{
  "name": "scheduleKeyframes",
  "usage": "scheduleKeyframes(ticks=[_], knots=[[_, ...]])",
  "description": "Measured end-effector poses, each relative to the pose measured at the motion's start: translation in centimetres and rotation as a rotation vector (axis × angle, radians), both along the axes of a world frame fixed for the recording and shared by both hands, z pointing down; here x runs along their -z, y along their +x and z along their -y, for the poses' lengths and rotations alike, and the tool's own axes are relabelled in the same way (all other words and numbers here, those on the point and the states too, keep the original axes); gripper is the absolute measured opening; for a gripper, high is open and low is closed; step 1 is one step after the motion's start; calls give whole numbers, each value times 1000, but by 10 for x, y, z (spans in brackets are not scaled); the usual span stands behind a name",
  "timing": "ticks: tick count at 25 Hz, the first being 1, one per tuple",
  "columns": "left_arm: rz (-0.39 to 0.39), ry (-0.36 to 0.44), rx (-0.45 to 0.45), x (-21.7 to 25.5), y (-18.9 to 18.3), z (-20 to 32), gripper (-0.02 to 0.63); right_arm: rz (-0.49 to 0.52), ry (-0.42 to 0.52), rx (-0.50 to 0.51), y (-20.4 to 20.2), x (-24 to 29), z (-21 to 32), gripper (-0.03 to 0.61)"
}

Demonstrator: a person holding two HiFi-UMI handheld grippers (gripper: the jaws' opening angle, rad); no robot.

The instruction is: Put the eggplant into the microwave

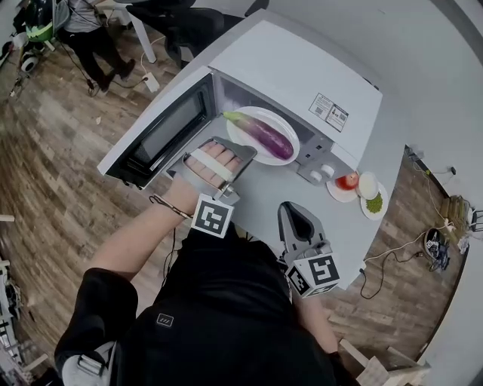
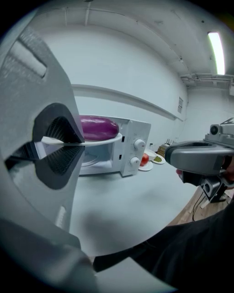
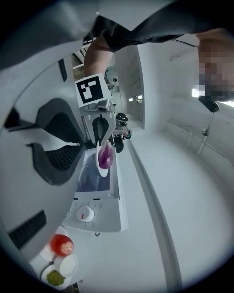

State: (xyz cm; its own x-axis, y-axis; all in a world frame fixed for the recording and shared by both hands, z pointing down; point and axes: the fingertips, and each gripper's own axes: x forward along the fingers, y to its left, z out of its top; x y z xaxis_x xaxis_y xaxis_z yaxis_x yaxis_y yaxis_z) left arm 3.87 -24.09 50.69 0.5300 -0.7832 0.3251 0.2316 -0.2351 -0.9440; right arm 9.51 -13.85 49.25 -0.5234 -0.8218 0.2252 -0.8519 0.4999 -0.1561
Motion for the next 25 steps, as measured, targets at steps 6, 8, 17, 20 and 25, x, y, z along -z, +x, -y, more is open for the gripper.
scheduleKeyframes(ticks=[6, 8, 17, 20, 25], knots=[[-7, -17, 9, -33, 3, 15, 25, -39, -10, 32, -3, -17, 12, 26], [-9, -16, 4, -43, 6, 21, 25, -57, -11, 35, -1, -22, 14, 26], [25, 21, -6, -89, 20, 65, 26, -95, -53, -5, 24, -46, 22, 26], [28, 29, -6, -100, 25, 80, 26, -112, -67, -17, 33, -50, 23, 26], [34, 29, 1, -110, 32, 103, 26, -123, -90, -30, 43, -53, 25, 26]])
